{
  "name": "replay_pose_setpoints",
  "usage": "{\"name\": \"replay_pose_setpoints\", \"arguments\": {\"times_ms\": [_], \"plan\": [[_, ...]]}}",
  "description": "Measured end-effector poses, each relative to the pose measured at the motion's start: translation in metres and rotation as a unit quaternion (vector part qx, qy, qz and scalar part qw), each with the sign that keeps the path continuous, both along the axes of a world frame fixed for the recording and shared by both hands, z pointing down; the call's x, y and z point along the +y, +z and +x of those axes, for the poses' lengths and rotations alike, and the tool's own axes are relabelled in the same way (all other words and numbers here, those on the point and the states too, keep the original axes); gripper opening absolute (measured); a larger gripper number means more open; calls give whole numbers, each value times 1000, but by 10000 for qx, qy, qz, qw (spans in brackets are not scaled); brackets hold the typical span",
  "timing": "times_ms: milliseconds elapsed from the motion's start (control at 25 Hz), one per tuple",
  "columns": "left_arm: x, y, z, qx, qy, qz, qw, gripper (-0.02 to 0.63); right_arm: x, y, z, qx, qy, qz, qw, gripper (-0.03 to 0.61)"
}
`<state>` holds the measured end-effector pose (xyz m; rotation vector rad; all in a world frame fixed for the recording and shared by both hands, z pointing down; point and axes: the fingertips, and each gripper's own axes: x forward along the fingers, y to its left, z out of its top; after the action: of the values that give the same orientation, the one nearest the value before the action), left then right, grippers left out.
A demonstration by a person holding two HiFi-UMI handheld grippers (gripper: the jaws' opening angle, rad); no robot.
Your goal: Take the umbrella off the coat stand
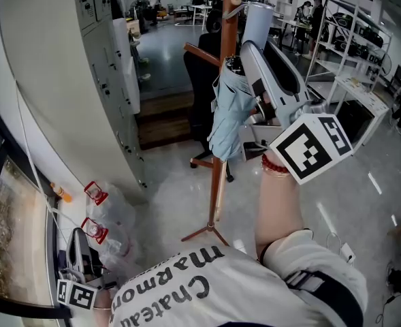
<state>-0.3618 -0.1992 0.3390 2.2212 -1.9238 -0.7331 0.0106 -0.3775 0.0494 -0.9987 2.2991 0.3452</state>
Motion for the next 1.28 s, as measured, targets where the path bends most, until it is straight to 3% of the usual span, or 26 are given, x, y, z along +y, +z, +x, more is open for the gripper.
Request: {"name": "replay_pose_setpoints", "arguments": {"times_ms": [1280], "plan": [[-8,-10,-9,25,186,27,9998,23,27,-16,1,-49,74,190,9998,149]]}}
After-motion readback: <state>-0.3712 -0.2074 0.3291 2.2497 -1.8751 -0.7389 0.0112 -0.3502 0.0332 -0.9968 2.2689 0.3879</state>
